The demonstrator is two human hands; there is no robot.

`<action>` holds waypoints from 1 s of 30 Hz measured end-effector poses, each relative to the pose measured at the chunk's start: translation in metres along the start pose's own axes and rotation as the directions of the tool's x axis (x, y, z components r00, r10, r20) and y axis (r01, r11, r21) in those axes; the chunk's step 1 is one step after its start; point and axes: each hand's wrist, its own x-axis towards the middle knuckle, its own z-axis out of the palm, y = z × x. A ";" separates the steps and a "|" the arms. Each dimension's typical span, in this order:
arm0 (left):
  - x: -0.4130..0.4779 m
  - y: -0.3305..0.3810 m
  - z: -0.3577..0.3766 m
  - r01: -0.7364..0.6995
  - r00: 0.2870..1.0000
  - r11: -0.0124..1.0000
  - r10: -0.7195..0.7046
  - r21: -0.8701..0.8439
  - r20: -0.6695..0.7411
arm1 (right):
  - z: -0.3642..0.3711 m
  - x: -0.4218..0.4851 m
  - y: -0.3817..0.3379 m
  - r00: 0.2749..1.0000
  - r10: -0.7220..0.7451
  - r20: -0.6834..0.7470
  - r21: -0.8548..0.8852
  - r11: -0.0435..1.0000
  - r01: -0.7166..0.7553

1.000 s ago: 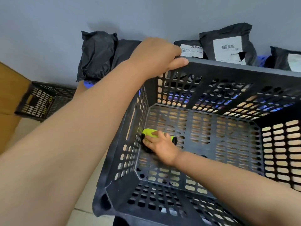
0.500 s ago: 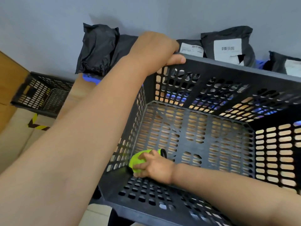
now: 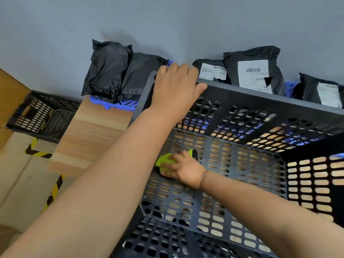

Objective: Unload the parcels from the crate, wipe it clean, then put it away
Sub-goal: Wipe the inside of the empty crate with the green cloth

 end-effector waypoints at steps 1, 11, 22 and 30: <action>0.000 0.000 0.000 -0.002 1.000 1.000 0.002 -0.002 0.005 | -0.003 0.001 0.011 0.998 0.058 0.007 -0.004 0.998 -0.058; -0.002 0.012 -0.005 -0.218 0.976 0.970 0.218 -0.110 -0.010 | -0.006 0.009 0.040 0.849 0.514 0.122 0.089 0.847 -0.525; 0.001 0.012 0.000 -0.208 0.977 0.971 0.202 -0.120 -0.062 | 0.019 -0.027 -0.021 0.952 0.306 -0.022 0.202 0.934 -0.296; -0.007 0.030 0.001 -0.346 0.937 0.933 0.338 -0.099 -0.090 | 0.031 -0.055 -0.063 0.995 -0.008 -0.102 0.250 0.968 0.034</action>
